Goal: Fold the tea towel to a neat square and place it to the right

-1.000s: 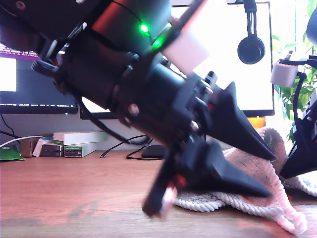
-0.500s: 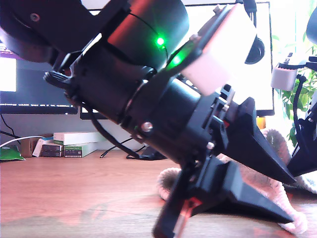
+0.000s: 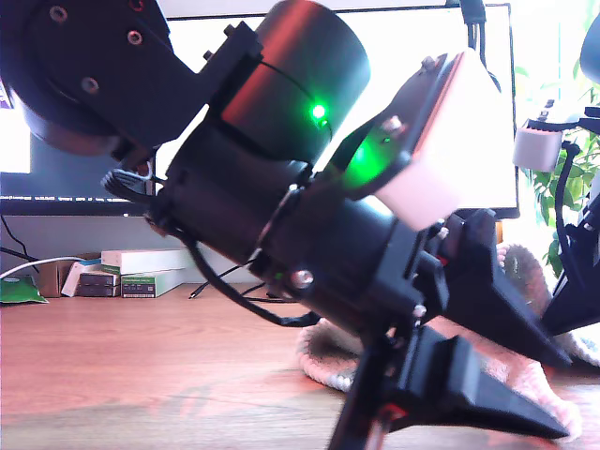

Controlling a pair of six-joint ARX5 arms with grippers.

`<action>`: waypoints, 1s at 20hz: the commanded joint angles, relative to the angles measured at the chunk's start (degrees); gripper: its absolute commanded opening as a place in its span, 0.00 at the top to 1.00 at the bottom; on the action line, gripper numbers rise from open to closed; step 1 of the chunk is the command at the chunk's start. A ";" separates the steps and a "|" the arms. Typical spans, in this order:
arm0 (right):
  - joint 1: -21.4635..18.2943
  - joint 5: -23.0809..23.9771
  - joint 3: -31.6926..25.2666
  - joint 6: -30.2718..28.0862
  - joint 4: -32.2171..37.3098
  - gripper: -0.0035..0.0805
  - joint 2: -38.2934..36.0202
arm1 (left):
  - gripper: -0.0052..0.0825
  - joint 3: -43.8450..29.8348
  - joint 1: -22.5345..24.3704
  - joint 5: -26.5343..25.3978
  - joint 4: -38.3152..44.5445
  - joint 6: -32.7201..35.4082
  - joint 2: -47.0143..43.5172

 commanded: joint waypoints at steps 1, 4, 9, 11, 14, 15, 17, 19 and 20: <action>0.20 0.02 -0.63 -0.09 0.33 0.97 0.31 | 0.58 1.03 -0.39 0.22 0.46 -0.72 2.49; 0.20 0.02 -0.63 -0.09 0.22 0.97 0.31 | 0.58 2.56 -0.52 0.17 0.50 -1.97 3.61; 0.20 0.02 -0.63 -0.09 0.20 0.97 0.31 | 0.66 4.17 -0.55 -0.22 -1.09 -3.87 4.31; 0.20 0.02 -0.63 -0.09 0.20 0.97 0.31 | 0.68 4.17 -0.42 -0.22 -1.57 -4.37 4.31; 0.20 0.02 -0.63 -0.11 0.22 0.97 0.31 | 0.68 4.17 -0.31 -0.15 -2.86 -8.28 4.31; 0.20 0.02 -0.63 -0.11 0.22 0.97 0.31 | 0.68 4.17 -0.31 -0.17 -2.97 -8.85 4.31; 0.22 0.02 -0.63 -0.11 0.22 0.97 0.31 | 0.68 4.17 -0.26 0.07 -3.04 -9.51 4.33; 0.22 0.02 -0.63 -0.11 0.22 0.97 0.31 | 0.68 4.17 -0.26 0.28 -3.04 -9.92 4.33; 0.22 0.02 -0.61 -0.11 0.20 0.97 0.31 | 0.68 4.17 -0.26 0.31 -3.06 -9.99 4.33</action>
